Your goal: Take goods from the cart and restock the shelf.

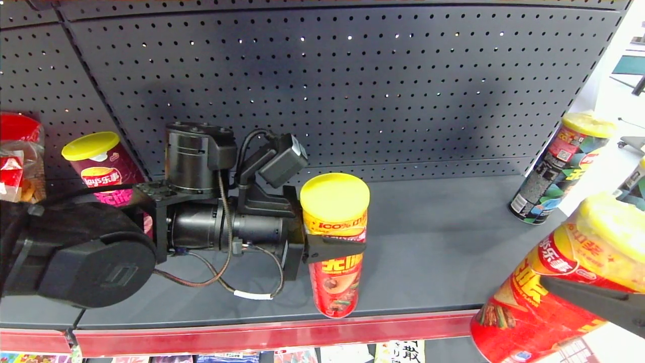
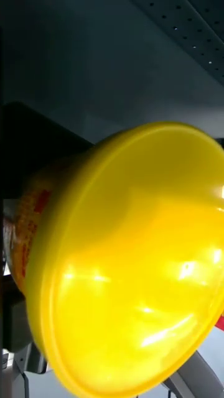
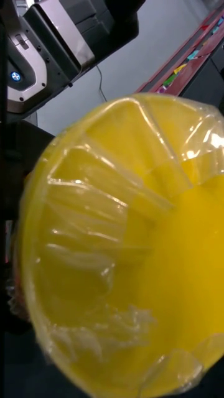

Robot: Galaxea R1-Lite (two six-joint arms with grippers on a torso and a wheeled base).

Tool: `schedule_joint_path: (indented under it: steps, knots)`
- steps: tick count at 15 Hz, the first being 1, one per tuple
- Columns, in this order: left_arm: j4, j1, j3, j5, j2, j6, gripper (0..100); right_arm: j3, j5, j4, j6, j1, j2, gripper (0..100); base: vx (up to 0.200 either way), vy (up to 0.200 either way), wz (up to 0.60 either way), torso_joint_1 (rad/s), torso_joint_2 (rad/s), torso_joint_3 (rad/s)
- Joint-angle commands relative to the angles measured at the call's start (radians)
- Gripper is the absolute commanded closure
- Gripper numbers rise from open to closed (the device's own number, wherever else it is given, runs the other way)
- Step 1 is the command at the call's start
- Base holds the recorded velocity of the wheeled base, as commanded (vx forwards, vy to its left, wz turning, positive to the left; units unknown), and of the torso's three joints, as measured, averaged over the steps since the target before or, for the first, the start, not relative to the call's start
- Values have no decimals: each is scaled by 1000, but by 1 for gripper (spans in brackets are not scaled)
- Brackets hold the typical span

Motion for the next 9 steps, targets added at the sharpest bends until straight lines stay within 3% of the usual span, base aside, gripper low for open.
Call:
schedule_joint_path:
  steps: [1,9]
  knots:
    - [-1,-2,2,-2,0,0,100,-2,0,0,-1,0,0,100,0,0,0,0,0,0]
    - [1,-16,17,-2,5,-1,100,-16,0,-2,-1,0,14,100,0,0,0,0,0,0]
